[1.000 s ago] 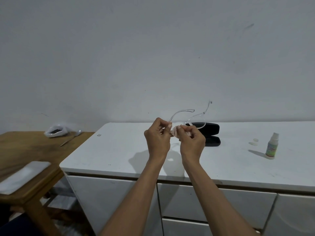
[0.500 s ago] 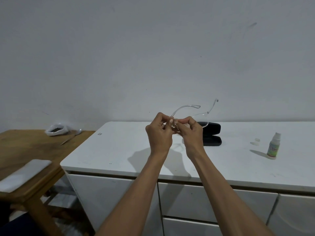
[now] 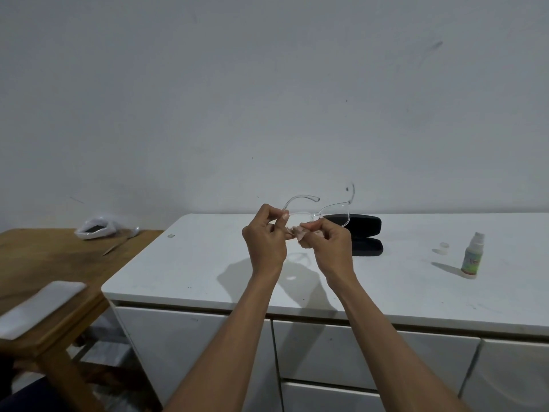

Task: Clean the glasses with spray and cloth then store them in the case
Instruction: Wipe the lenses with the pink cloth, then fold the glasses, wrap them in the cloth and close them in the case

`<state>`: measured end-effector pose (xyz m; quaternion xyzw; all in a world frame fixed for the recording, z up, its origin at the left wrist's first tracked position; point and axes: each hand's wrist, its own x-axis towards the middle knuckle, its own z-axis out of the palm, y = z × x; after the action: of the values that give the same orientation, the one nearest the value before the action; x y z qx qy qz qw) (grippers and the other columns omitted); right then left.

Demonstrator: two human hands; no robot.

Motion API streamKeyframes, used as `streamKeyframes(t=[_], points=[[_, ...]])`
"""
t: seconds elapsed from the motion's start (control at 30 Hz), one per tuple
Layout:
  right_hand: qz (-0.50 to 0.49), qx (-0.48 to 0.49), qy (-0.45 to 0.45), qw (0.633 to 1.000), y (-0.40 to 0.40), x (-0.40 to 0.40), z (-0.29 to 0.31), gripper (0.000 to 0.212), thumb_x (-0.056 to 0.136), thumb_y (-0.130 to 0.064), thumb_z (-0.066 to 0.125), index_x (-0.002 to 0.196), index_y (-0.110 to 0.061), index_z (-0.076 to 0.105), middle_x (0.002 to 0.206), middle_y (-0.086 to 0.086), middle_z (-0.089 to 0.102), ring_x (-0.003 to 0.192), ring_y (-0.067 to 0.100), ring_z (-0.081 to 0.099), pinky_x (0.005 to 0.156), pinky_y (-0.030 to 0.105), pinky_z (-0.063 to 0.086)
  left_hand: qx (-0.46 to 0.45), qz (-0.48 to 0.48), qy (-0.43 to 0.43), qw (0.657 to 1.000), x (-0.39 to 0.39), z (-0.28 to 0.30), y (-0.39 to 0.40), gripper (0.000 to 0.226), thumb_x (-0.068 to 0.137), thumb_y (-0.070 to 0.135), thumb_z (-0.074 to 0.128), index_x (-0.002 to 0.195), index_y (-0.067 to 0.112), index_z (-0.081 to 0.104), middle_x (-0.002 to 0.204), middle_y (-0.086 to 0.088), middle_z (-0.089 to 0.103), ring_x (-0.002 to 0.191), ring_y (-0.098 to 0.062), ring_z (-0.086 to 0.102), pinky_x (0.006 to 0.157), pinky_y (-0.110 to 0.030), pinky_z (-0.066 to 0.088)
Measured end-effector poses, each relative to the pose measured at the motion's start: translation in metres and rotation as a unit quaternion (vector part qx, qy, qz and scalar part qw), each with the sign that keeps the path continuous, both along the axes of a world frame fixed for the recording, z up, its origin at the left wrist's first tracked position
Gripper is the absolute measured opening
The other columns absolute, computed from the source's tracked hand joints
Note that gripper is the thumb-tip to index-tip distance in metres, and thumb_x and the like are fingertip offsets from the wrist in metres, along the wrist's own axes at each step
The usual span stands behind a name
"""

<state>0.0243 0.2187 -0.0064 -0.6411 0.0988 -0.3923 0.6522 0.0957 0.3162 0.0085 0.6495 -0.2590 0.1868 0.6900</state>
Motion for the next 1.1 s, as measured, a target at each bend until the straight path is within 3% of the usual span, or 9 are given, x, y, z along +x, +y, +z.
streamKeyframes(t=[0.23,0.43,0.63,0.7,0.77,0.83,1.0,1.03,1.1], points=[[-0.067,-0.036,-0.005,0.997,0.000,0.002,-0.002,0.010,0.081,-0.022,0.085,0.078,-0.017,0.077,0.078,-0.002,0.076,0.080,0.028,0.073,0.075,0.041,0.062,-0.017,-0.017,0.013,1.000,0.002,0.000,0.005,0.005,0.086,-0.001,0.076,0.085,0.003,0.072,0.082,-0.010,0.070,0.065,-0.032,0.070,0.065,-0.037,0.065],[-0.090,-0.056,0.006,0.994,-0.003,0.000,-0.005,0.007,0.084,-0.020,0.082,0.079,-0.017,0.077,0.076,-0.011,0.071,0.077,0.008,0.063,0.070,0.024,0.049,-0.014,0.018,-0.010,1.000,0.016,0.000,0.019,0.006,0.085,0.003,0.078,0.083,0.004,0.073,0.074,-0.008,0.071,0.064,-0.023,0.071,0.063,-0.043,0.065],[-0.077,-0.023,0.013,0.997,-0.018,-0.005,-0.015,0.005,0.082,-0.026,0.081,0.082,-0.024,0.077,0.085,-0.002,0.075,0.089,0.025,0.071,0.080,0.052,0.061,-0.005,0.050,0.001,0.999,0.041,-0.011,0.053,0.008,0.085,0.000,0.077,0.082,0.005,0.072,0.076,-0.004,0.070,0.065,-0.021,0.072,0.068,-0.043,0.065],[-0.085,-0.008,0.009,0.996,-0.024,-0.006,-0.018,0.012,0.082,-0.024,0.081,0.093,-0.025,0.077,0.094,-0.002,0.075,0.095,0.023,0.071,0.083,0.050,0.062,0.012,0.061,0.004,0.998,0.049,-0.018,0.067,0.008,0.085,-0.002,0.076,0.083,0.004,0.071,0.078,-0.005,0.072,0.067,-0.020,0.073,0.069,-0.041,0.065],[-0.095,-0.004,0.014,0.995,-0.029,-0.007,-0.020,0.027,0.085,-0.018,0.079,0.111,-0.025,0.074,0.105,-0.001,0.072,0.099,0.020,0.069,0.084,0.039,0.061,0.035,0.068,0.001,0.997,0.055,-0.026,0.080,0.009,0.084,-0.005,0.075,0.085,0.004,0.072,0.080,-0.007,0.072,0.070,-0.018,0.072,0.070,-0.037,0.065],[-0.098,0.004,0.018,0.995,-0.033,-0.006,-0.023,0.037,0.086,-0.017,0.078,0.121,-0.024,0.069,0.111,0.002,0.070,0.098,0.019,0.069,0.076,0.034,0.060,0.057,0.078,0.000,0.995,0.062,-0.035,0.092,0.012,0.083,-0.008,0.074,0.084,0.004,0.071,0.081,-0.008,0.072,0.072,-0.016,0.072,0.070,-0.034,0.064],[-0.099,0.000,0.055,0.994,-0.036,0.003,-0.032,0.018,0.090,-0.019,0.073,0.108,-0.020,0.074,0.100,0.002,0.072,0.093,0.024,0.072,0.059,0.030,0.058,0.115,0.124,-0.017,0.985,0.080,-0.054,0.110,0.019,0.080,-0.013,0.073,0.081,0.005,0.069,0.083,-0.007,0.072,0.075,-0.019,0.071,0.066,-0.011,0.053],[-0.098,-0.007,0.065,0.993,-0.035,0.005,-0.034,0.014,0.091,-0.020,0.072,0.105,-0.021,0.074,0.099,0.002,0.073,0.093,0.024,0.071,0.059,0.030,0.057,0.124,0.130,-0.028,0.983,0.083,-0.057,0.111,0.020,0.079,-0.016,0.073,0.080,0.004,0.069,0.083,-0.007,0.072,0.075,-0.020,0.070,0.067,-0.010,0.051],[-0.095,-0.015,0.076,0.992,-0.032,0.008,-0.036,0.010,0.091,-0.021,0.072,0.101,-0.022,0.075,0.096,0.002,0.074,0.090,0.023,0.071,0.057,0.029,0.055,0.141,0.143,-0.056,0.978,0.087,-0.060,0.113,0.021,0.077,-0.018,0.072,0.079,0.003,0.068,0.083,-0.007,0.071,0.074,-0.022,0.069,0.071,-0.021,0.055]])
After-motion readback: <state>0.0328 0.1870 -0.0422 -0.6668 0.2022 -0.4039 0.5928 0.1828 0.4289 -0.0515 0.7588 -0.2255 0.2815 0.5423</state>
